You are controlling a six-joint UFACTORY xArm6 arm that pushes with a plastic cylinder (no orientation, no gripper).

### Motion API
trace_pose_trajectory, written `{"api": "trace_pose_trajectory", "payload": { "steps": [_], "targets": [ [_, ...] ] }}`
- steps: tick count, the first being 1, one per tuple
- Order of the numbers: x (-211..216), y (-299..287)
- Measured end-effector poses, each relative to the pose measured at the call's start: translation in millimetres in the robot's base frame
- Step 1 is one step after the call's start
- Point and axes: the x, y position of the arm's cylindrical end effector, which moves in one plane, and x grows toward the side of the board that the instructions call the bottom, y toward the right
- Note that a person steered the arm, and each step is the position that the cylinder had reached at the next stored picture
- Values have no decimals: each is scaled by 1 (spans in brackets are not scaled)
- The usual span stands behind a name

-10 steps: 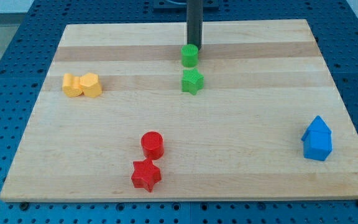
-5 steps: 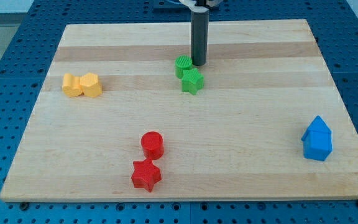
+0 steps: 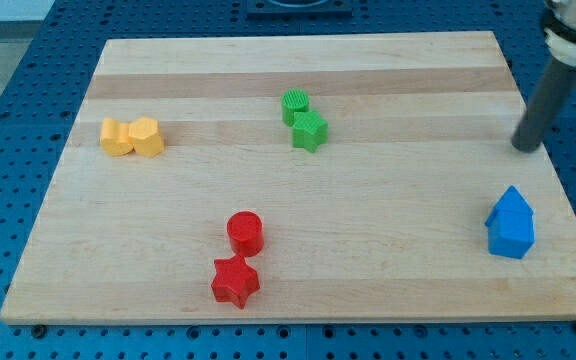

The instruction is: Push the red star a bit up

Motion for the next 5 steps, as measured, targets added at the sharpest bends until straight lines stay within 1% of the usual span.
{"api": "trace_pose_trajectory", "payload": {
  "steps": [1,2,3,5],
  "targets": [
    [17,1],
    [49,4],
    [70,5],
    [71,9]
  ]
}}
